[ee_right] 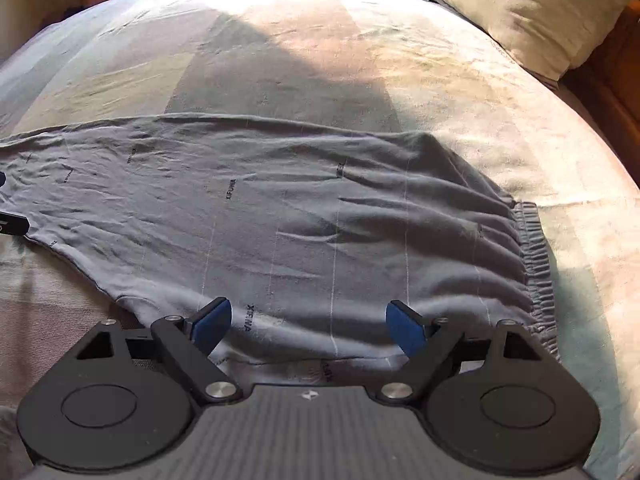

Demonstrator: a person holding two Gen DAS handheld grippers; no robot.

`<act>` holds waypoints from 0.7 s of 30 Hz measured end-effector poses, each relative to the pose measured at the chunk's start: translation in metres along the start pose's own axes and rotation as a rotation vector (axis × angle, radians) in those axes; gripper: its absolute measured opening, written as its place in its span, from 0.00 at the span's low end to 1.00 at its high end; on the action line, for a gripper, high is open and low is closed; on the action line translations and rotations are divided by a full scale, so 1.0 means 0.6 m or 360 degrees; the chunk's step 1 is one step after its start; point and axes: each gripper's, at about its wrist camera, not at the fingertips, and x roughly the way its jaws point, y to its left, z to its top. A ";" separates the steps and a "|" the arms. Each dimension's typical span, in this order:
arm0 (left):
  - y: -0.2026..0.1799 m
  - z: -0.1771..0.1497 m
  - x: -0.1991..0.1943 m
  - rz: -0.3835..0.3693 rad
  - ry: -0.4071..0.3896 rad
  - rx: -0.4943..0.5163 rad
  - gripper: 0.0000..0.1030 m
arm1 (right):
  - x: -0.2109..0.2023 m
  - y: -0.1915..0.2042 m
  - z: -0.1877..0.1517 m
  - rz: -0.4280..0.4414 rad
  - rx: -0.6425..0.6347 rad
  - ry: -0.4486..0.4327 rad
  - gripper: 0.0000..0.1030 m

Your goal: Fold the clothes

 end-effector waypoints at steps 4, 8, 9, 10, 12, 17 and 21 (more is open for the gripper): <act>-0.066 0.025 0.023 -0.0087 -0.0047 0.0092 0.99 | 0.019 -0.039 0.001 -0.0022 -0.0042 -0.0055 0.87; -0.093 0.020 0.058 -0.0054 0.0009 0.0102 1.00 | 0.027 -0.126 -0.044 -0.0021 0.0076 -0.0019 0.94; -0.089 0.020 0.058 -0.0062 -0.0005 0.0056 1.00 | 0.021 -0.143 -0.047 -0.0067 0.0106 0.0004 0.93; -0.087 0.022 0.054 -0.0045 0.0005 0.0025 0.99 | 0.013 -0.156 -0.047 -0.0078 0.0137 0.0019 0.92; -0.091 0.023 0.037 -0.0003 -0.0012 0.0000 0.99 | -0.006 -0.164 -0.042 -0.0065 0.0194 -0.0003 0.91; -0.135 0.035 0.003 -0.0081 -0.0087 0.0074 0.99 | -0.009 -0.107 -0.019 0.0159 0.0085 -0.0045 0.92; -0.181 0.049 0.017 -0.0117 -0.0090 0.0153 0.99 | 0.039 -0.060 -0.015 0.0116 -0.0108 0.0005 0.93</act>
